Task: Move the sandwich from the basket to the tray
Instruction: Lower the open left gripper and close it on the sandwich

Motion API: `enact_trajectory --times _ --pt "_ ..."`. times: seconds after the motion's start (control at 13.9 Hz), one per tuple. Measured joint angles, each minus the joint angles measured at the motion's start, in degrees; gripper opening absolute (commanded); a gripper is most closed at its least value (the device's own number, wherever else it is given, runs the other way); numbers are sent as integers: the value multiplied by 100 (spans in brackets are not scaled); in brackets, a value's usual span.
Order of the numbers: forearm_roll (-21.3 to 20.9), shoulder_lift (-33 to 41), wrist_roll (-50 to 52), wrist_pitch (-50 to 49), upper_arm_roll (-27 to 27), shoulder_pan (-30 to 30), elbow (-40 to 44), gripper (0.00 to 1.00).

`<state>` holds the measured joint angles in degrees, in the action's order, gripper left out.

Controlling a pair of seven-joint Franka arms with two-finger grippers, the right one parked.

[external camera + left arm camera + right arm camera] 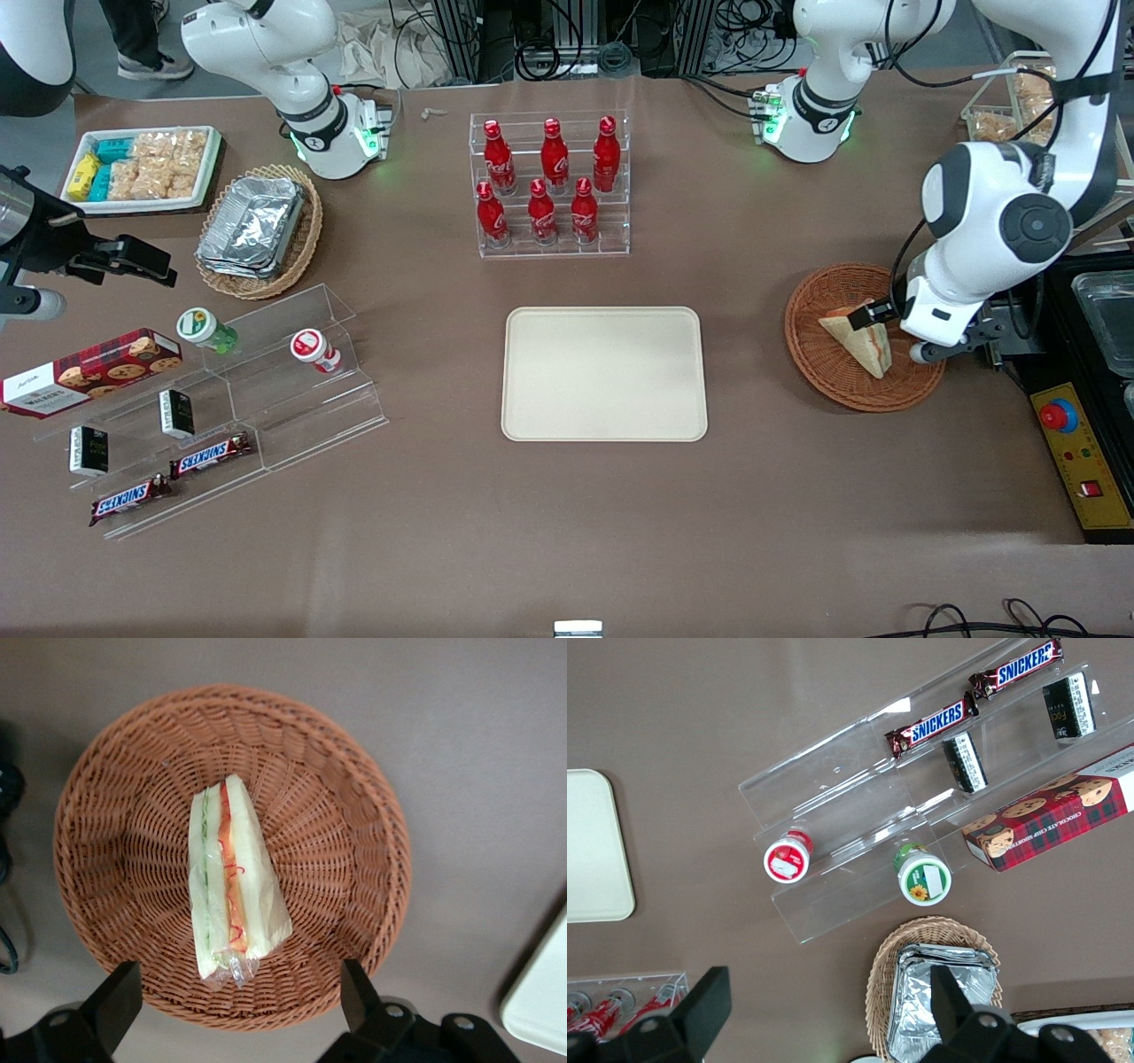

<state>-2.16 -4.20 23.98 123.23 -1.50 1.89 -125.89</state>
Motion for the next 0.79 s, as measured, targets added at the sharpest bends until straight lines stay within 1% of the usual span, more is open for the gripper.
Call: enact_trajectory --times 0.22,0.43,0.5,0.79 --pt "0 -258 191 109 31 -6 -40 100" --pt "0 -643 464 472 54 -74 -52 99" --pt "0 -738 559 542 55 -90 -52 97" --pt "0 -869 1077 612 55 -94 -52 84"
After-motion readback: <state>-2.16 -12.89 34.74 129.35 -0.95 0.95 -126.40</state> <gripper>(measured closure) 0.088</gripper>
